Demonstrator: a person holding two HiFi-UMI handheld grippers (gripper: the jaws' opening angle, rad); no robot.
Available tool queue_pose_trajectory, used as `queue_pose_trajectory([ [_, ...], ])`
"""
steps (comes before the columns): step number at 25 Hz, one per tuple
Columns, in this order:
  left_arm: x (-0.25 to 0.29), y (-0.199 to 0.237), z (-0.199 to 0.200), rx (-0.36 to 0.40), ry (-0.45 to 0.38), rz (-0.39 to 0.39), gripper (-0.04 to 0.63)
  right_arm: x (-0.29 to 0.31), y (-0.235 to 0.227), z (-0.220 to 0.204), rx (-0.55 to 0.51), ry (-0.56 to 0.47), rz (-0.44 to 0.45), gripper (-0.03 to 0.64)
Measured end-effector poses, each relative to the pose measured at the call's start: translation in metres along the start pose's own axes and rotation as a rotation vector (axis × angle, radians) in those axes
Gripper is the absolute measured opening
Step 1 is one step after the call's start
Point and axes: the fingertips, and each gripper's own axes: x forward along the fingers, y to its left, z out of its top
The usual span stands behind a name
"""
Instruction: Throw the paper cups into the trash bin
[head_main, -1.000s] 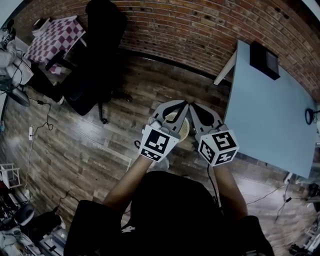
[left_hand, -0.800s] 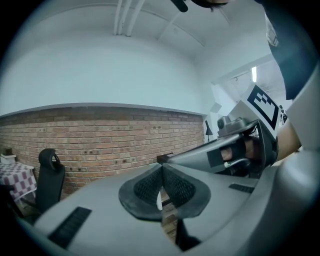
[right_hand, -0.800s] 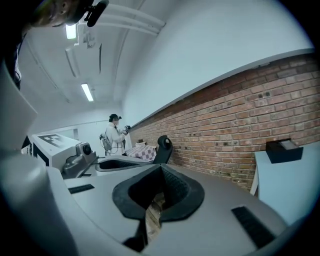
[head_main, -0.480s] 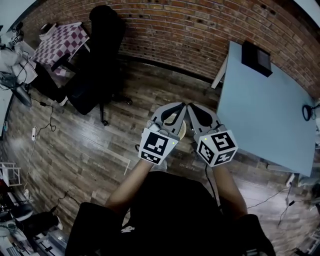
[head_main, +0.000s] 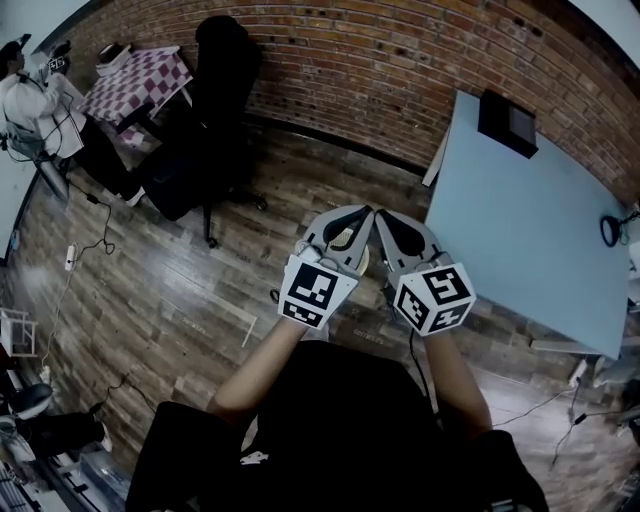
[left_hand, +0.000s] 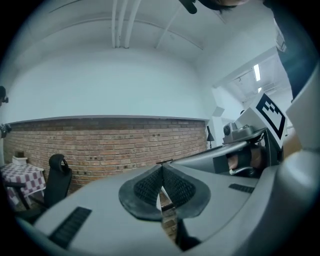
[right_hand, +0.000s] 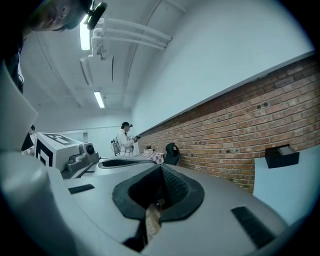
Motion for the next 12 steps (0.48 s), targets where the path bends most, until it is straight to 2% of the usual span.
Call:
queue_pose_trajectory([
  [12,-0.028,-0.050,0.014,0.015,-0.020,0.006,0.008,-0.056,0.019,0.002,-0.014,-0.036,0.014,0.002],
])
